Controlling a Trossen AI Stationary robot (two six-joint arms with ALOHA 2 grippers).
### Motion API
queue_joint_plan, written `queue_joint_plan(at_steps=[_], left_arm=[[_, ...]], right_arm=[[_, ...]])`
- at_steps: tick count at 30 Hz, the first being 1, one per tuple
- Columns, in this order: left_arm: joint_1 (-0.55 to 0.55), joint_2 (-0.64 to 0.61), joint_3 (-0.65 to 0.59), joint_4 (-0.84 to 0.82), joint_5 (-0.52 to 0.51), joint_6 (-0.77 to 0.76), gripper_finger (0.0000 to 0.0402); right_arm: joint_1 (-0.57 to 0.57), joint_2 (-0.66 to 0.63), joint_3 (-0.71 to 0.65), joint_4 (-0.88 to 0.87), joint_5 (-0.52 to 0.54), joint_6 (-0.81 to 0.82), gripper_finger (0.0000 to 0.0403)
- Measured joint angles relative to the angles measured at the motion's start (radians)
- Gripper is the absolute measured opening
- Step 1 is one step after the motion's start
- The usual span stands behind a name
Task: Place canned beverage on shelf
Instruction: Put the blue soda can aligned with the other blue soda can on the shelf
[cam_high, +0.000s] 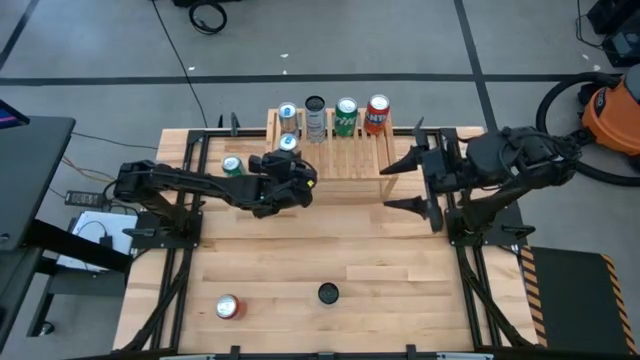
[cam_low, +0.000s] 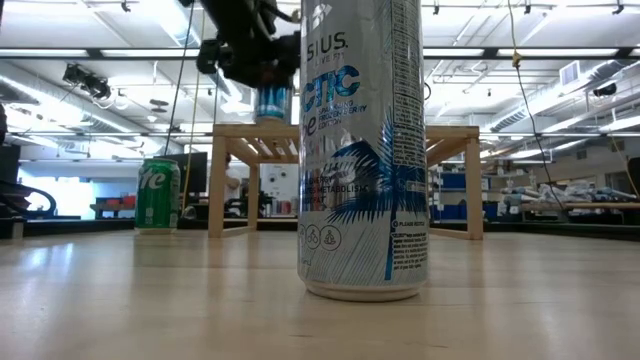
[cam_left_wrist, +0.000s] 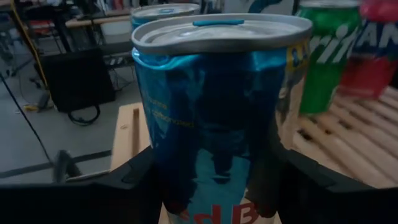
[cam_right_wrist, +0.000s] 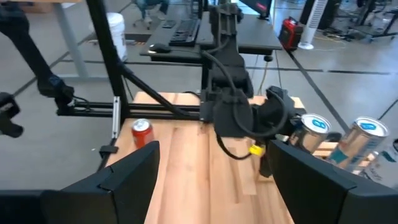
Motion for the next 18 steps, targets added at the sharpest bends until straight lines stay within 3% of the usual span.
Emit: queue_joint_plan(at_steps=[18], left_arm=[[0.035,0.016,0.000,-0.057,-0.024,-0.046,0.0240]], right_arm=[[0.057,0.000,0.000,0.000,-0.001,0.000,0.0307]])
